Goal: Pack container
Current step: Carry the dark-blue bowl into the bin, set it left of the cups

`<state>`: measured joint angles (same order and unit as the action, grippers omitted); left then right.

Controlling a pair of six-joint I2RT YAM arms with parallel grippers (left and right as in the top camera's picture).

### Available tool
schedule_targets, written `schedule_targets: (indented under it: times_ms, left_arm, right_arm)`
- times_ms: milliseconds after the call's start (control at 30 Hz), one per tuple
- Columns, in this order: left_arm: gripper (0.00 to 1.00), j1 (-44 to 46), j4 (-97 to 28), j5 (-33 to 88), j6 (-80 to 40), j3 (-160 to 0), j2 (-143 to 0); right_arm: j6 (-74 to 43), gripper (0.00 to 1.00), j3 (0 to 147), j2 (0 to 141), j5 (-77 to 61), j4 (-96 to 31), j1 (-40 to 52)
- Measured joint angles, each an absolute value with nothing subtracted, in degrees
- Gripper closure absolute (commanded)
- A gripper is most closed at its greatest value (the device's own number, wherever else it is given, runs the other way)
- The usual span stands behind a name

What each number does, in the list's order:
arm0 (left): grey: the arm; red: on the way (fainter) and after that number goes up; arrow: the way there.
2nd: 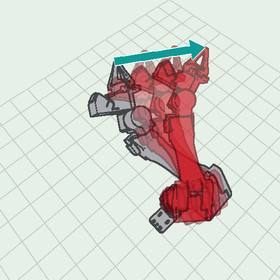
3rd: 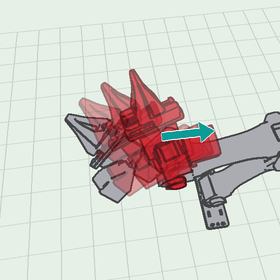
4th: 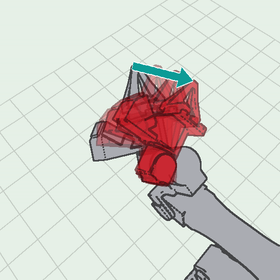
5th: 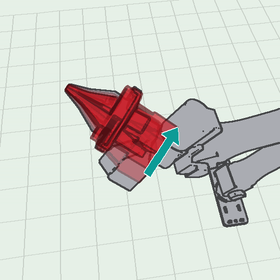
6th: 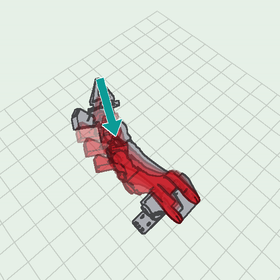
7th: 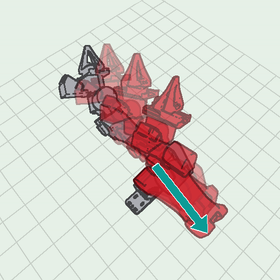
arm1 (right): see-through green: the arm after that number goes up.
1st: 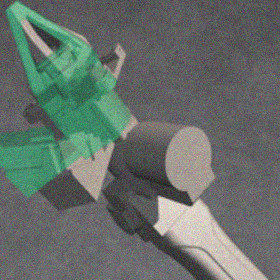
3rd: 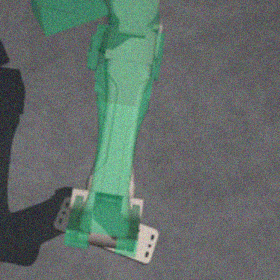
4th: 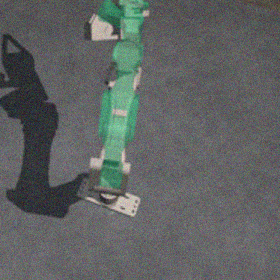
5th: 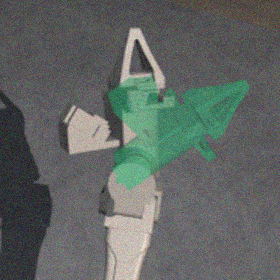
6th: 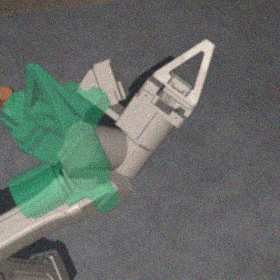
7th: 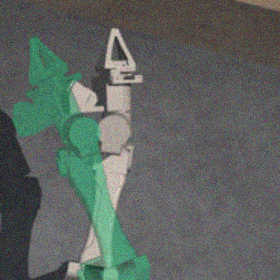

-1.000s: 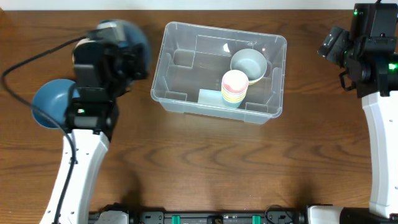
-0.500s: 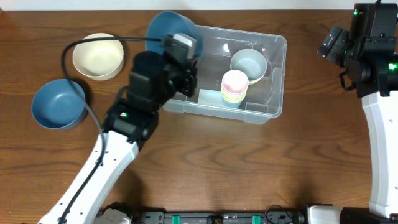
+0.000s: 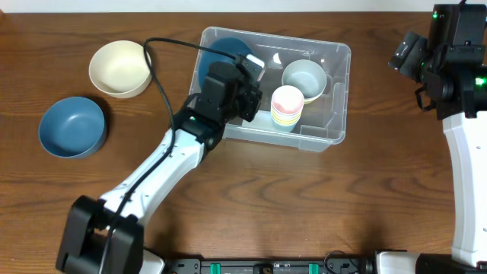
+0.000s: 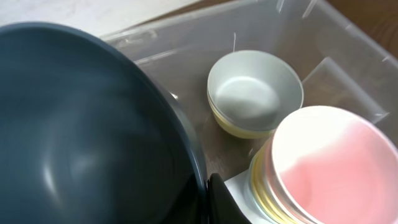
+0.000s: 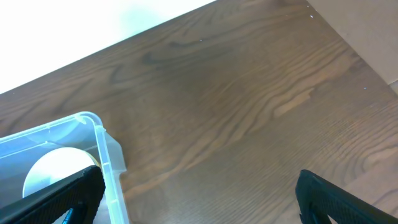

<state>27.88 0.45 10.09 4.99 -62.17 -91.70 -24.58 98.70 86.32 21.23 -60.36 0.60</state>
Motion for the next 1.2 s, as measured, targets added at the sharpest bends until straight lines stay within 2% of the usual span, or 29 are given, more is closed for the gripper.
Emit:
schedule_targets:
  times_ms: [433, 467, 500, 567, 633, 767, 1200]
  left_arm:
    - [0.94, 29.47, 4.45, 10.28, 5.85, -62.17, -101.14]
    - [0.92, 29.47, 4.27, 10.31, 5.82, -62.17, -101.93]
    - [0.78, 29.45, 4.23, 10.33, 5.91, -62.17, -102.56]
    - [0.57, 29.41, 4.58, 10.11, 6.28, -62.17, -103.35]
    - [0.44, 29.3, 4.8, 10.04, 6.42, -62.17, -103.37]
    - [0.36, 29.26, 4.97, 8.51, 6.35, -62.17, -103.37]
    - [0.36, 29.08, 2.26, 0.38, 6.28, -62.17, -98.32]
  right_arm:
    - [-24.58, 0.01, 98.7, 86.32, 21.21, -60.36, 0.6]
    - [-24.58, 0.01, 98.7, 86.32, 21.21, -60.36, 0.6]
    - [-24.58, 0.01, 98.7, 86.32, 21.23, -60.36, 0.6]
    - [-24.58, 0.01, 98.7, 86.32, 21.21, -60.36, 0.6]
    - [-24.58, 0.01, 98.7, 86.32, 21.23, -60.36, 0.6]
    - [-24.58, 0.01, 98.7, 86.32, 21.21, -60.36, 0.6]
    - [-24.58, 0.01, 98.7, 86.32, 21.21, -60.34, 0.6]
